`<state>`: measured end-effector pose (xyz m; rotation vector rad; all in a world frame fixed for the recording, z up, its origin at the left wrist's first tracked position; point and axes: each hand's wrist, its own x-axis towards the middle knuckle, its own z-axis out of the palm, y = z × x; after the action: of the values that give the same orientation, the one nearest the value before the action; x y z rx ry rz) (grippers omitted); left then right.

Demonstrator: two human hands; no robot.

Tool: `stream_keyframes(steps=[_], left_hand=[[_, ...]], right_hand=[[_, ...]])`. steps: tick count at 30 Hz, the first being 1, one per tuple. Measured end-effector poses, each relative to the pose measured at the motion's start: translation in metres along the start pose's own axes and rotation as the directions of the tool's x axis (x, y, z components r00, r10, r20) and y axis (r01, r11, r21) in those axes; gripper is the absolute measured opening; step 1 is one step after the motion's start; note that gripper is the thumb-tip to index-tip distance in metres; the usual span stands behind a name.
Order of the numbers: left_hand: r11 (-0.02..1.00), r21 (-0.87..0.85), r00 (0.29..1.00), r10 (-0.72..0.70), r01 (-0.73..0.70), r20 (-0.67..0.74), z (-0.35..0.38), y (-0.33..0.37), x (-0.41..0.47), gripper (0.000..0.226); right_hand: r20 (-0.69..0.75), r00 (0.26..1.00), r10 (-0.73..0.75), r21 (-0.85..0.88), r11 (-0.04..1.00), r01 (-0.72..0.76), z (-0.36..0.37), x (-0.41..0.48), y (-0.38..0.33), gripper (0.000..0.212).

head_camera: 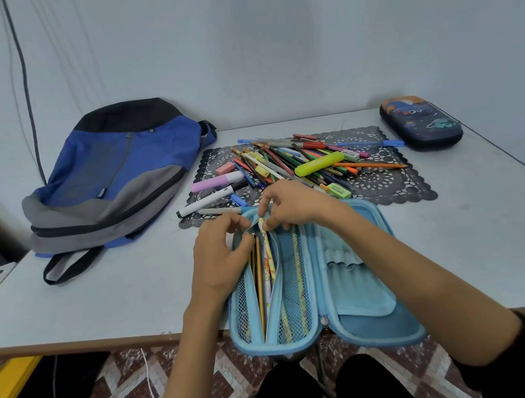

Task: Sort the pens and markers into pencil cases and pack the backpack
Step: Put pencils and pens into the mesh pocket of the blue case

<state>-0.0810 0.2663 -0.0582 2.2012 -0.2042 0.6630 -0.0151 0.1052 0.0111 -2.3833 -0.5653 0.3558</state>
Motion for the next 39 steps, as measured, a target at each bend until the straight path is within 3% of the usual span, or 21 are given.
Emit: stream_keyframes(steps=[5,9,17,23,28,39], left_hand=[[0.998,0.053,0.999,0.039,-0.039,0.008,-0.001,0.001,0.0,0.01],[0.995,0.06,0.996,0.076,-0.079,0.045,0.0,0.001,-0.001,0.031],[0.991,0.081,0.994,0.103,-0.106,0.038,0.001,0.004,-0.001,0.04],[0.988,0.09,0.992,0.12,-0.123,0.034,-0.001,0.005,0.0,0.042],[0.99,0.093,0.994,0.106,-0.108,0.024,0.0,0.006,0.0,0.044],[0.989,0.118,0.996,0.094,-0.094,0.001,0.001,0.001,0.001,0.037]], right_hand=[[0.002,1.0,-0.002,0.046,0.999,0.002,-0.002,-0.001,0.0,0.012],[0.013,1.0,0.008,0.084,0.996,-0.009,-0.005,-0.002,0.002,0.014],[0.028,1.0,0.014,0.086,0.996,-0.016,-0.008,-0.002,0.001,0.018],[0.014,1.0,0.011,0.114,0.993,-0.012,-0.002,-0.001,0.001,0.024],[0.061,0.998,0.006,0.031,0.999,-0.008,0.004,0.001,-0.001,0.039],[0.147,0.989,0.021,0.027,0.999,-0.026,-0.001,0.001,-0.001,0.041]])
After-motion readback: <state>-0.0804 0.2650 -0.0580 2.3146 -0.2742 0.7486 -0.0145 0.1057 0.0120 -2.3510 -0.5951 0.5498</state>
